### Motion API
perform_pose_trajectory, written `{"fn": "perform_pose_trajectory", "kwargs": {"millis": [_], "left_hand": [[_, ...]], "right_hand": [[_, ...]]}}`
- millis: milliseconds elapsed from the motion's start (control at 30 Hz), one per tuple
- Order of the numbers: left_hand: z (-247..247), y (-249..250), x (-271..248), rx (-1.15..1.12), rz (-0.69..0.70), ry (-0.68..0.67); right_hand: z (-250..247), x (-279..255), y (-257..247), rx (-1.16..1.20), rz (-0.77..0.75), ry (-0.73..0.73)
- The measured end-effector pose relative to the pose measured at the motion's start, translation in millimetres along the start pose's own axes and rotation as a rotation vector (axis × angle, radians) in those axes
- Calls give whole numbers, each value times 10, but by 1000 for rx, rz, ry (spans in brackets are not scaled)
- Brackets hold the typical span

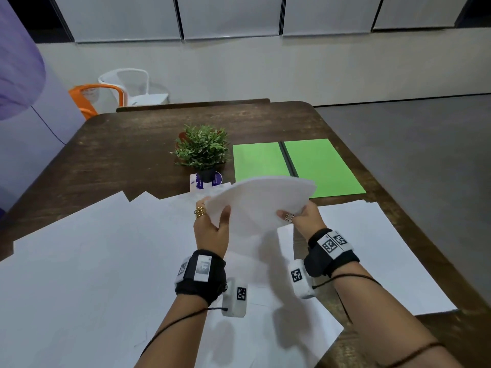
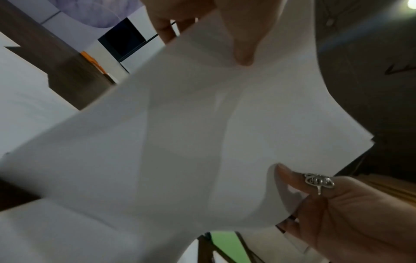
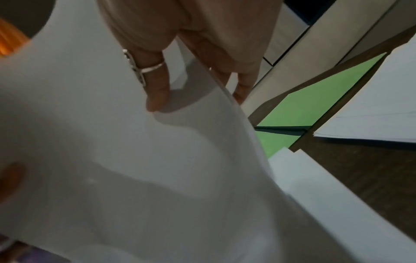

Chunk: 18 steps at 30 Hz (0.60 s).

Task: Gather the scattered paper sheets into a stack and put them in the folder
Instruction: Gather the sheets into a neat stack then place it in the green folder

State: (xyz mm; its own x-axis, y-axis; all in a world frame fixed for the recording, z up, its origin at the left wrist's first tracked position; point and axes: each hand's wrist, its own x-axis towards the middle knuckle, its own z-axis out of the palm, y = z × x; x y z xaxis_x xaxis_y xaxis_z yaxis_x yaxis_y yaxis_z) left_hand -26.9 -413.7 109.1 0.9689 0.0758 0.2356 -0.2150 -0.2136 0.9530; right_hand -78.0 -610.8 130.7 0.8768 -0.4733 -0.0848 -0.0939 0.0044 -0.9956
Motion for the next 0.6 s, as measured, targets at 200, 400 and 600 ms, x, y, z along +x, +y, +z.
{"fn": "perform_pose_trajectory", "kwargs": {"millis": [200, 400, 600], "left_hand": [[-2, 169, -2, 91, 198, 53], [83, 348, -75, 53, 266, 121], [245, 3, -119, 136, 134, 54]], "right_hand": [[7, 57, -66, -115, -79, 29], [11, -6, -157, -131, -218, 97], [18, 35, 194, -261, -113, 88]]}}
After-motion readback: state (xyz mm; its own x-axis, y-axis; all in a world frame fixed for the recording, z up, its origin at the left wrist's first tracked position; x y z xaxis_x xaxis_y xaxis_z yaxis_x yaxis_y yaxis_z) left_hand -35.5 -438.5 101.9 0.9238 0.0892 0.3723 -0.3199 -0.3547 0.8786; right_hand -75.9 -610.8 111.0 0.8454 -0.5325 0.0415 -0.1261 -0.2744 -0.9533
